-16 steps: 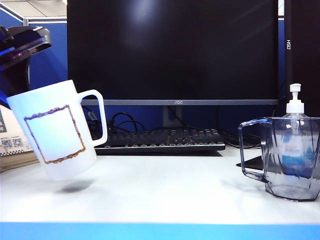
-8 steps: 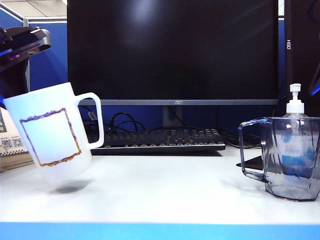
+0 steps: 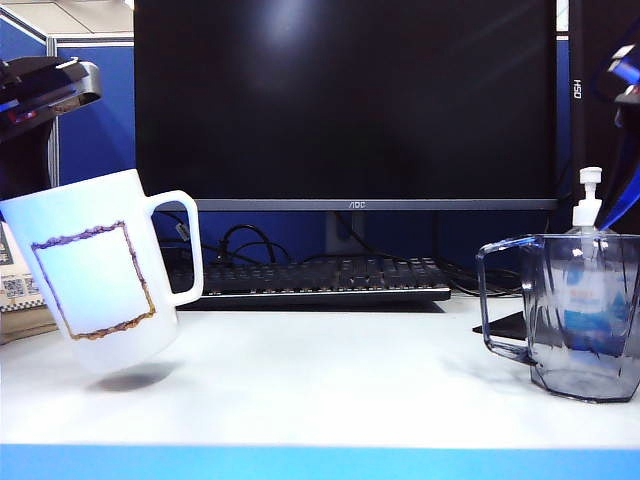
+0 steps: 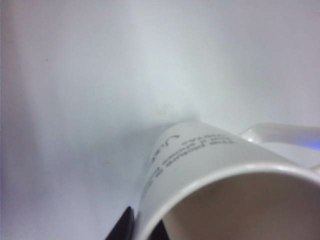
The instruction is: Swap the positions of the transparent plastic cup and the white ceramic cup.
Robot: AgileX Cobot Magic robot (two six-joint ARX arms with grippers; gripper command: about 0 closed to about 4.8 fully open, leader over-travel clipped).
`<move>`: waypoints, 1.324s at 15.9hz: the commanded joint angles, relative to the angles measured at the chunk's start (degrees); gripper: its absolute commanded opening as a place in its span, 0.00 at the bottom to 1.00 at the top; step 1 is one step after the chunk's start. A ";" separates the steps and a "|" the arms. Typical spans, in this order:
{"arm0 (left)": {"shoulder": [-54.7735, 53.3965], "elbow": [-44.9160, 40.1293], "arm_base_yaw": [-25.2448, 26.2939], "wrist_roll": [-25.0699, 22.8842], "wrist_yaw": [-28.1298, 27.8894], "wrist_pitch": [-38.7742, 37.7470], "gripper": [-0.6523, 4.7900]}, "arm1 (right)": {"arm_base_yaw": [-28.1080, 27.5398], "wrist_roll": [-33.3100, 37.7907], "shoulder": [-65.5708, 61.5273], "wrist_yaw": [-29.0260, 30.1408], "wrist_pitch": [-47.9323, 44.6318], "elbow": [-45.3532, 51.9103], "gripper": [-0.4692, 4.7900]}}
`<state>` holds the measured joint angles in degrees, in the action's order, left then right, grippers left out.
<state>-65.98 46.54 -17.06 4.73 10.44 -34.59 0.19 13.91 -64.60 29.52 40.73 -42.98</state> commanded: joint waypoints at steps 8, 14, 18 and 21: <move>0.57 0.70 -0.07 0.46 1.20 1.90 0.11 | 0.07 1.09 -4.04 0.02 -4.68 -0.09 0.41; 0.59 0.72 -0.07 1.81 2.78 1.88 0.11 | 0.07 1.05 -8.70 -0.04 -6.64 -0.04 0.26; 0.57 0.72 -0.07 2.84 9.70 2.47 0.11 | 0.07 1.05 -8.74 -0.02 -8.94 -0.09 0.08; 0.50 0.74 -2.08 3.89 13.00 5.29 0.11 | 0.07 1.03 -8.68 0.46 -8.70 -0.22 0.08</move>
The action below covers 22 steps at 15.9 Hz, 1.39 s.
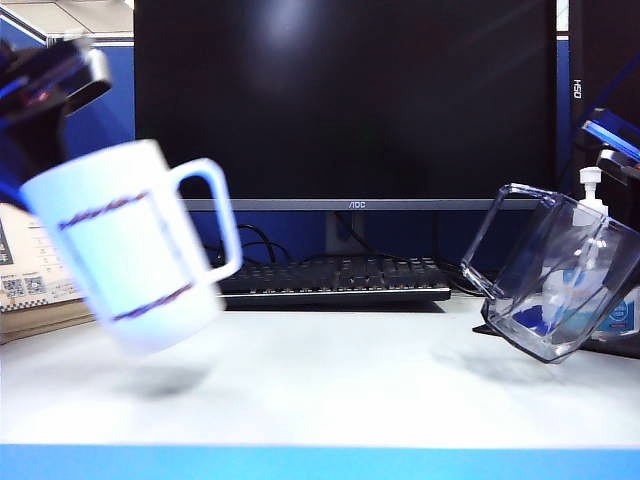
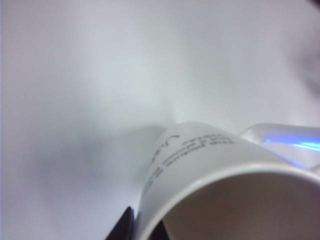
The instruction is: Swap the positions of the transparent plastic cup and the white ceramic cup.
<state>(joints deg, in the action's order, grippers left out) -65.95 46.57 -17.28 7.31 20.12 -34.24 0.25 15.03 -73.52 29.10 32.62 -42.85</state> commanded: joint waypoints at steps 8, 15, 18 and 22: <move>-13.81 11.56 -20.17 3.04 -1.05 14.08 0.11 | -0.02 -4.61 3.10 -0.52 8.52 -19.63 0.08; -29.29 28.83 -25.09 -0.98 -0.59 9.31 0.11 | -0.09 -4.90 3.13 -0.96 12.76 -33.83 0.08; -33.03 34.75 -27.21 -2.23 -0.66 7.23 0.11 | -0.17 -5.53 3.28 -1.16 13.53 -36.79 0.08; -38.05 40.46 -28.13 -4.11 -0.81 2.69 0.11 | -0.15 -6.58 3.58 -1.11 15.43 -36.76 0.08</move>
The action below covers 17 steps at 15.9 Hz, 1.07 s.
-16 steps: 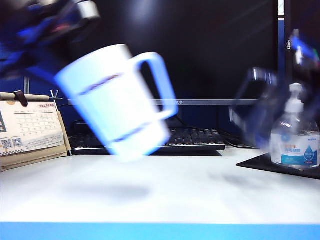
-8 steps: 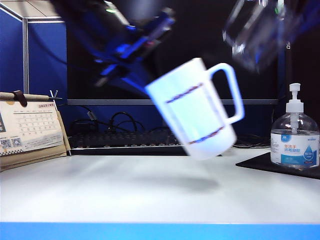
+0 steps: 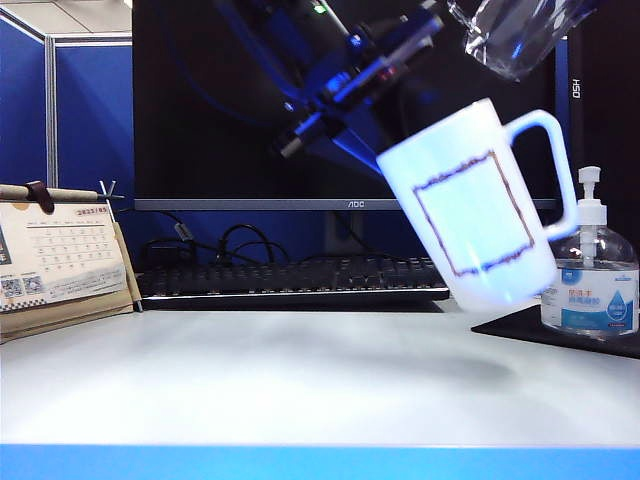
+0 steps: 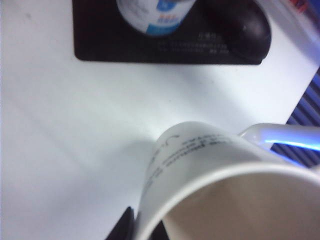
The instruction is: Swap the positions of the transparent plastic cup and the white ceramic cup.
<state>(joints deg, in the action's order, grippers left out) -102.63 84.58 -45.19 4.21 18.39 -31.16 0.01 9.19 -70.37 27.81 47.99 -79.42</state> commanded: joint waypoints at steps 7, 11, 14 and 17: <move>-6.69 12.22 -1.31 -5.18 -0.35 -7.63 0.11 | 0.11 -1.75 0.66 0.37 0.02 -0.15 0.08; -11.67 20.44 -2.27 -8.81 -0.20 -15.17 0.11 | 0.13 -2.01 0.68 0.83 0.50 -0.02 0.08; -15.34 25.42 -3.02 -10.25 -0.26 -20.46 0.11 | 0.13 -3.37 0.68 0.79 1.90 -0.02 0.08; -15.54 25.77 -3.74 -10.54 -0.76 -18.86 0.11 | 0.13 -3.54 0.68 0.76 2.34 0.00 0.08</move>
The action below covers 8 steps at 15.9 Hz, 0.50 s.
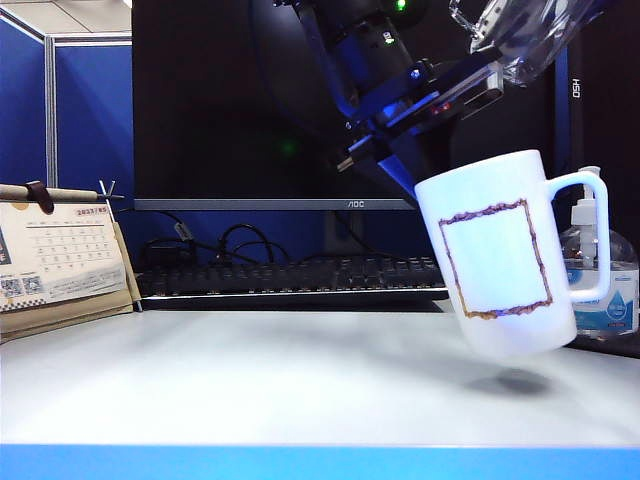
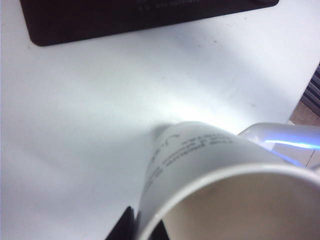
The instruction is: Swap the positions of the transparent plastic cup and the white ceramic cup.
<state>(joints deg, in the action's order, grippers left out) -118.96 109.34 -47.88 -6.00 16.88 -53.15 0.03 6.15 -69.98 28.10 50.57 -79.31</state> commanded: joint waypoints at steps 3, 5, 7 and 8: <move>-0.50 1.11 -1.97 -2.62 -1.25 3.63 0.11 | 0.07 -0.04 0.28 -0.17 -3.80 -0.13 0.08; -1.95 1.11 -2.36 -3.72 -1.84 2.56 0.11 | 0.04 1.53 0.31 -1.99 -6.60 -0.17 0.08; -2.38 1.11 -2.34 -4.61 -2.93 1.55 0.11 | 0.00 2.56 0.37 -2.69 -8.92 -0.17 0.08; -2.54 1.11 -2.34 -4.76 -2.97 1.60 0.11 | 0.00 2.89 0.33 -2.71 -10.08 -0.17 0.08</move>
<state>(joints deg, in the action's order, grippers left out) -121.84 109.95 -50.00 -10.33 13.56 -51.99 -0.01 8.25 -69.95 25.26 43.33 -79.31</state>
